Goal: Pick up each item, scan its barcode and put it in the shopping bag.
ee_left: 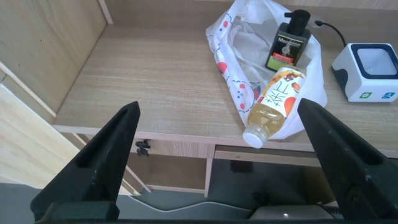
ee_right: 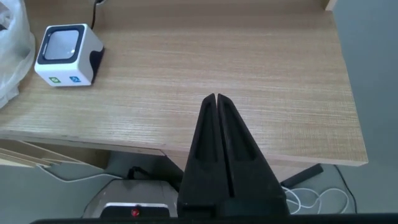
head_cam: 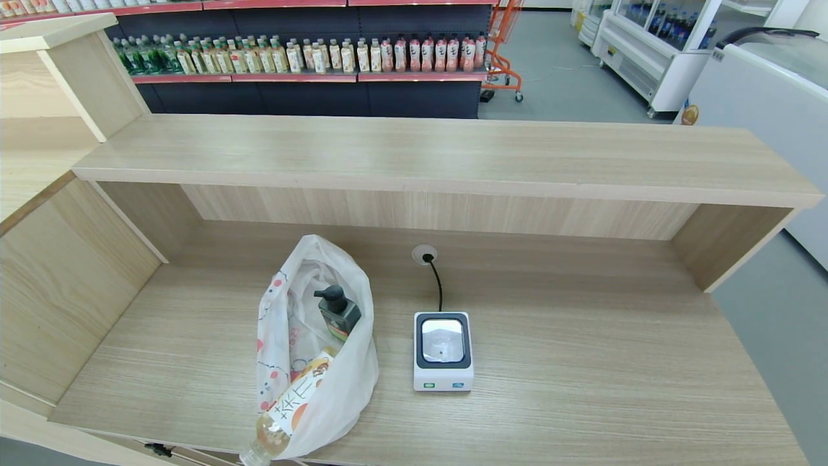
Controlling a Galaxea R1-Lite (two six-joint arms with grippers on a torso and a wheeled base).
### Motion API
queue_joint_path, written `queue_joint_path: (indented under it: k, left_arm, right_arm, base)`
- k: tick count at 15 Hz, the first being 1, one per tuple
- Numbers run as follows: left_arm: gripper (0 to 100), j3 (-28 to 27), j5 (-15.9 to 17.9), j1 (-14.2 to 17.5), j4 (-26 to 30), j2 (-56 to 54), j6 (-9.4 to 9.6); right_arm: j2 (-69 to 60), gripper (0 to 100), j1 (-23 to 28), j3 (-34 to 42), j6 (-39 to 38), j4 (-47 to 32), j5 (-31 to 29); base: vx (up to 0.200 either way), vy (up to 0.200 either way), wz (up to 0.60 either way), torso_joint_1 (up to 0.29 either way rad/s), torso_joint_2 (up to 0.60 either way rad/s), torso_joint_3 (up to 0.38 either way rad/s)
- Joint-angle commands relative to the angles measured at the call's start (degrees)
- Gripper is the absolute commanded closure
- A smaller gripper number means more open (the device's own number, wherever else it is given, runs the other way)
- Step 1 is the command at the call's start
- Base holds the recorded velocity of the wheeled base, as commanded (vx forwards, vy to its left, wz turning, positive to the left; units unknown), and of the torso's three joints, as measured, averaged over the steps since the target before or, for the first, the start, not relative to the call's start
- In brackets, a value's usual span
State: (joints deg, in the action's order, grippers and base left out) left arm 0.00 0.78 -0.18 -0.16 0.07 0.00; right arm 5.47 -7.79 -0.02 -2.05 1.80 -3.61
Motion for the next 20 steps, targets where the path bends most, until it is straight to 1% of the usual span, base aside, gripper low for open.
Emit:
queue_joint_path:
  k: [1, 5, 6, 7, 8, 9, 10, 11, 12, 20]
  left_arm:
    - [0, 0.0, 0.0, 0.0, 0.0, 0.0, 0.00]
    - [0, 0.0, 0.0, 0.0, 0.0, 0.0, 0.00]
    - [0, 0.0, 0.0, 0.0, 0.0, 0.0, 0.00]
    - [0, 0.0, 0.0, 0.0, 0.0, 0.0, 0.00]
    - [0, 0.0, 0.0, 0.0, 0.0, 0.0, 0.00]
    - [0, 0.0, 0.0, -0.1, 0.0, 0.0, 0.00]
    - [0, 0.0, 0.0, 0.0, 0.0, 0.0, 0.00]
    - [0, 0.0, 0.0, 0.0, 0.0, 0.0, 0.00]
    - [0, 0.0, 0.0, 0.0, 0.0, 0.0, 0.00]
    - [0, 0.0, 0.0, 0.0, 0.0, 0.0, 0.00]
  right_arm:
    - [0.2, 100, 0.0, 0.0, -0.1, 0.0, 0.0]
    - [0.1, 100, 0.0, 0.0, 0.2, 0.0, 0.1]
    - [0.2, 100, 0.0, 0.0, 0.9, 0.1, 0.9]
    - [0.4, 100, -0.7, 0.0, 1.6, 0.1, 1.1]
    - [0.3, 100, 2.4, 0.0, 3.5, 0.0, 1.5]
    - [-1.6, 100, 7.4, 0.0, 4.6, -1.5, 6.0]
    - [-4.1, 100, 8.8, -0.2, 4.7, -3.3, 8.9]
    - [-5.5, 100, 7.6, -0.2, 4.8, -3.4, 8.7]
    - [-5.5, 100, 7.4, -0.2, 4.3, -3.4, 8.6]
    - [-5.5, 100, 7.4, -0.2, 4.6, -3.5, 8.7]
  base:
    - [0.000, 0.000, 0.00, 0.000, 0.00, 0.000]
    - [0.000, 0.000, 0.00, 0.000, 0.00, 0.000]
    - [0.000, 0.000, 0.00, 0.000, 0.00, 0.000]
    - [0.000, 0.000, 0.00, 0.000, 0.00, 0.000]
    - [0.000, 0.000, 0.00, 0.000, 0.00, 0.000]
    - [0.000, 0.000, 0.00, 0.000, 0.00, 0.000]
    - [0.000, 0.000, 0.00, 0.000, 0.00, 0.000]
    - [0.000, 0.000, 0.00, 0.000, 0.00, 0.000]
    - [0.000, 0.000, 0.00, 0.000, 0.00, 0.000]
    - [0.000, 0.000, 0.00, 0.000, 0.00, 0.000]
